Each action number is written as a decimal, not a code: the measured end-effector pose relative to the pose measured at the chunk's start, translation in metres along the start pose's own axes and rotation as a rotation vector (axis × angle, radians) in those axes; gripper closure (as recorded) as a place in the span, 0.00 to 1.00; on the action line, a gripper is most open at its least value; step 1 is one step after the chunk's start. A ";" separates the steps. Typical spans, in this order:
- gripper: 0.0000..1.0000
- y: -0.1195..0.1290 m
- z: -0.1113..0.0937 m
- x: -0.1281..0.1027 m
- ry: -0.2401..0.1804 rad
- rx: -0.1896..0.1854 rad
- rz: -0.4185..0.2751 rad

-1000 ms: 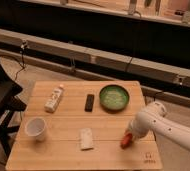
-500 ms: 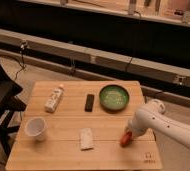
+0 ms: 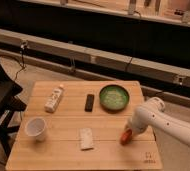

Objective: Drag the pepper across the table

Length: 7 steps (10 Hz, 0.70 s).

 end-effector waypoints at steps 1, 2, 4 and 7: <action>1.00 -0.001 0.000 0.001 0.001 0.002 0.000; 1.00 -0.003 0.000 0.002 0.001 0.003 0.000; 1.00 -0.006 -0.001 0.006 0.002 0.005 0.000; 1.00 -0.010 -0.001 0.009 0.001 0.002 -0.002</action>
